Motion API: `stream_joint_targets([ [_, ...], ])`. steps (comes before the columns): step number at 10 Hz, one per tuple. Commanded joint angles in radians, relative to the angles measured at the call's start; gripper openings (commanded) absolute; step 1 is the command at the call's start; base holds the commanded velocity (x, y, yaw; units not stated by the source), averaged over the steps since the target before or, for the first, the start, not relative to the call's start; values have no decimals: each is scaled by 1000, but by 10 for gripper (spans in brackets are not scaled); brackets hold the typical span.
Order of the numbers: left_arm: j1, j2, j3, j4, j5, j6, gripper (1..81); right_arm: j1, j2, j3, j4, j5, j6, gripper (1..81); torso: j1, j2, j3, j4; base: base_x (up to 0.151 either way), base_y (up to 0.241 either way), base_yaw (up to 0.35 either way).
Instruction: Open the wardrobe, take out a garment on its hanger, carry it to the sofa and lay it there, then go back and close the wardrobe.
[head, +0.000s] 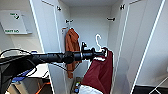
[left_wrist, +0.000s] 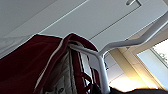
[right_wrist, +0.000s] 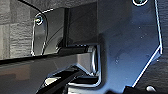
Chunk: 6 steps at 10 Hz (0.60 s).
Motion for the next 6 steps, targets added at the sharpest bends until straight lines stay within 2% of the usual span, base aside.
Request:
stream_joint_targets([
  [1, -183, 3, 9, 13, -103, -1, 10, 41, 18, 14, -5, -56, -7, 811, 0, 0, 0, 0, 0, 0, 0],
  [6, -184, 12, 9, 26, -103, -3, 10, 38, 18, 12, -5, -56, -7, 811, 0, 0, 0, 0, 0, 0, 0],
])
